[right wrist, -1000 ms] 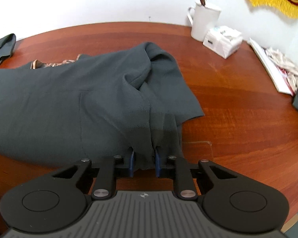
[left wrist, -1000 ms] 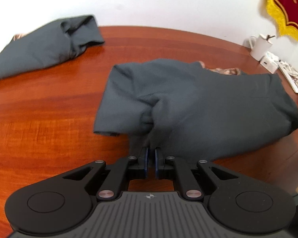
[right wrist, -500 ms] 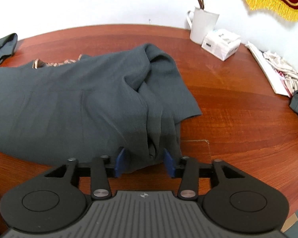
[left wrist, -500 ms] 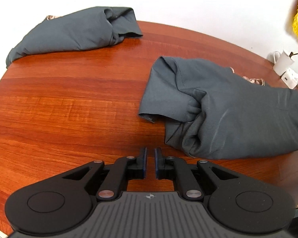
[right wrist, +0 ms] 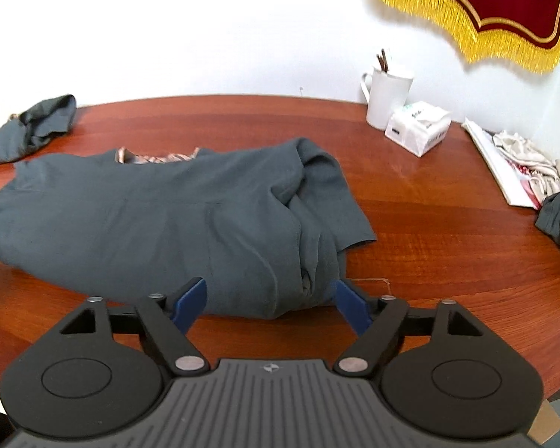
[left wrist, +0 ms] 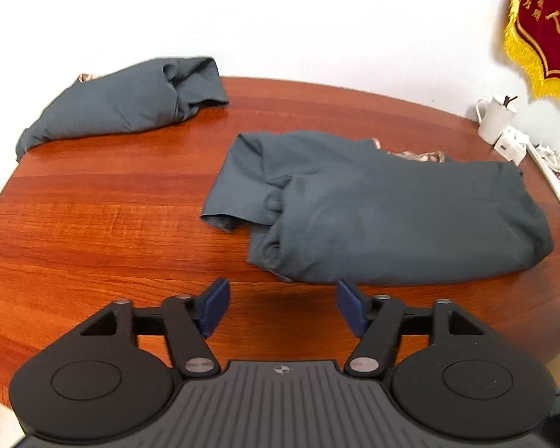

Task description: Fold clothes

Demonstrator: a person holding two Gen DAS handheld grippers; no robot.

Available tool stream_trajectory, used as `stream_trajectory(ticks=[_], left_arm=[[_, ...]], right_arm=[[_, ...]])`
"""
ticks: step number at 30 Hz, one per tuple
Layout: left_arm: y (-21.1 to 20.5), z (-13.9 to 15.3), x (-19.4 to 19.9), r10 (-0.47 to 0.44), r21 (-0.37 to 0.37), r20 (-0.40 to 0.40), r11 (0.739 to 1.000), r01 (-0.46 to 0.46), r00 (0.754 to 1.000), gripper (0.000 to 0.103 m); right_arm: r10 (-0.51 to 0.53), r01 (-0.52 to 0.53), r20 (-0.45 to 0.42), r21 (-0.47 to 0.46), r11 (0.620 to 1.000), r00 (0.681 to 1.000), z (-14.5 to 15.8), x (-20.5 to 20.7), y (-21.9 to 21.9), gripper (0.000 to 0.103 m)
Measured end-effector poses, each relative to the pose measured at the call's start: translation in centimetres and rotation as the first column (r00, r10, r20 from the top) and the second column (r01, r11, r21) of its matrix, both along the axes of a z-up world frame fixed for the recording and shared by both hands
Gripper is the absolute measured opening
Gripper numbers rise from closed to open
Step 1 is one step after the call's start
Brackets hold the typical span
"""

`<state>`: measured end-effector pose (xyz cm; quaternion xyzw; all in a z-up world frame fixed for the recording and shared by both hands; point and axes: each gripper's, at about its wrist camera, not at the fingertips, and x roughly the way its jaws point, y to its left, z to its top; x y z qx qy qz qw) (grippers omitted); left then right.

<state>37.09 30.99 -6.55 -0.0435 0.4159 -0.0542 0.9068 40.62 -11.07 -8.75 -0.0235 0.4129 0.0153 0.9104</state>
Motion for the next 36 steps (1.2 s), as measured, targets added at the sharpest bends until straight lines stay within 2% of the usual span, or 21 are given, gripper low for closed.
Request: stream_trajectory(ticks=[2,5,9,17,24,28,33,36], left_arm=[[-0.7,0.5,-1.0,0.001,-0.011,0.016,1.0,-0.001,1.0,0.086],[-2.5,1.6,-2.9,0.001,-0.008,0.04,1.0,0.0,0.999,0.093],[-4.8,2.6,-5.6,-0.006,-0.004,0.068,1.0,0.006,0.998,0.101],[-8.8,3.7,-11.4,0.006,-0.054,0.09,0.999,-0.001,0.996,0.102],[-12.1,4.9,-17.4,0.003,-0.017,0.115,1.0,-0.001,0.993,0.102],[-13.0,5.5,-20.5,0.031,-0.003,0.126,1.0,-0.031,0.992,0.103],[-14.0,6.0,-23.3,0.064,0.034,0.12,0.997,-0.069,0.991,0.103],[-14.5,6.2,-24.5,0.063,0.051,0.122,0.996,-0.07,0.99,0.103]], right_arm=[[0.01,-0.01,0.013,0.008,1.0,1.0,0.8,-1.1,-0.1,0.089],[0.018,-0.018,0.042,0.011,1.0,0.999,2.1,-2.9,-0.2,0.1],[0.042,-0.042,0.076,0.005,0.999,0.996,3.7,-5.7,-0.4,0.102],[0.091,-0.096,0.1,0.047,0.994,0.991,5.7,-11.4,-1.2,0.102],[0.127,-0.133,0.146,0.034,0.991,0.981,6.9,-16.8,-1.8,0.102],[0.133,-0.14,0.159,0.035,0.99,0.978,7.3,-19.6,-1.9,0.102],[0.168,-0.17,0.178,-0.006,0.985,0.97,7.8,-22.5,-1.4,0.102],[0.172,-0.176,0.181,0.004,0.984,0.968,8.2,-23.7,-1.1,0.102]])
